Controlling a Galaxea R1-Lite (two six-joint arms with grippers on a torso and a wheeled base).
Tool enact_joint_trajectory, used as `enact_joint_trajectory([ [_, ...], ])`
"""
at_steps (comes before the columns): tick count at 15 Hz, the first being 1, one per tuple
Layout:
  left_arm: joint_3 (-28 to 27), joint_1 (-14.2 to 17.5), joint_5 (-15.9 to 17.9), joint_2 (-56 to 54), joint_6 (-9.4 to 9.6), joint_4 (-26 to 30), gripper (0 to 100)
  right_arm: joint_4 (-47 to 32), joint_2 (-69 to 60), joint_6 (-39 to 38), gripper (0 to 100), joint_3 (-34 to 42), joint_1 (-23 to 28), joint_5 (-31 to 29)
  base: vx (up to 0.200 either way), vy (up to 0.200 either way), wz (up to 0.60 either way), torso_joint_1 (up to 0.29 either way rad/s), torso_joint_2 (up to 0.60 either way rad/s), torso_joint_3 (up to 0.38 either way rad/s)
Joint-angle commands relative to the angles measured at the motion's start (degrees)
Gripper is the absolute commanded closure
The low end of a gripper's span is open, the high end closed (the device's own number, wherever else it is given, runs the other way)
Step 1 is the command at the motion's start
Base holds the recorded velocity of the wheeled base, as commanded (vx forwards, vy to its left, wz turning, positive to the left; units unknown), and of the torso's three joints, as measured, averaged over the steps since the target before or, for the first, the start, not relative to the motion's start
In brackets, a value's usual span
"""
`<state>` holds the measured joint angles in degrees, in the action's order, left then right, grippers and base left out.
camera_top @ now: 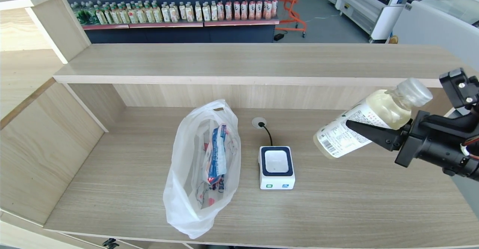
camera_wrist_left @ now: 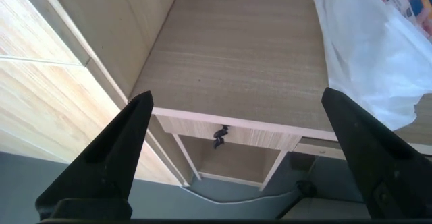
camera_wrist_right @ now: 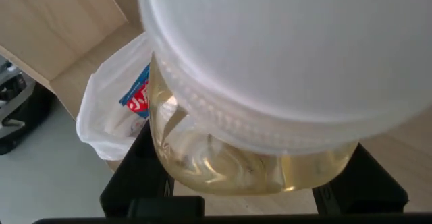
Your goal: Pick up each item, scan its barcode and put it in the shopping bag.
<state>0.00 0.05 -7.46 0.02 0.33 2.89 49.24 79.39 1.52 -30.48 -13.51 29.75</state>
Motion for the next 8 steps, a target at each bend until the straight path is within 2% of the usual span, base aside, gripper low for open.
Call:
enact_joint_trajectory([
  [1,0.0,-0.05,-0.01,-0.02,-0.07,0.01,0,-0.28,-0.11,-1.35,100,0.15,0.06,-0.04,0.0,0.2,0.0,0.007,0.0,0.007],
  [2,0.0,-0.05,-0.01,-0.02,0.02,0.01,0,-0.37,0.24,-3.28,100,-0.11,0.06,-0.04,0.0,0.2,0.0,0.022,0.01,-0.007],
  [8,0.0,-0.05,-0.01,-0.02,0.11,0.01,0,-0.37,9.03,-6.01,100,-0.55,-0.29,-0.04,0.0,0.0,0.0,0.0,0.0,0.0],
])
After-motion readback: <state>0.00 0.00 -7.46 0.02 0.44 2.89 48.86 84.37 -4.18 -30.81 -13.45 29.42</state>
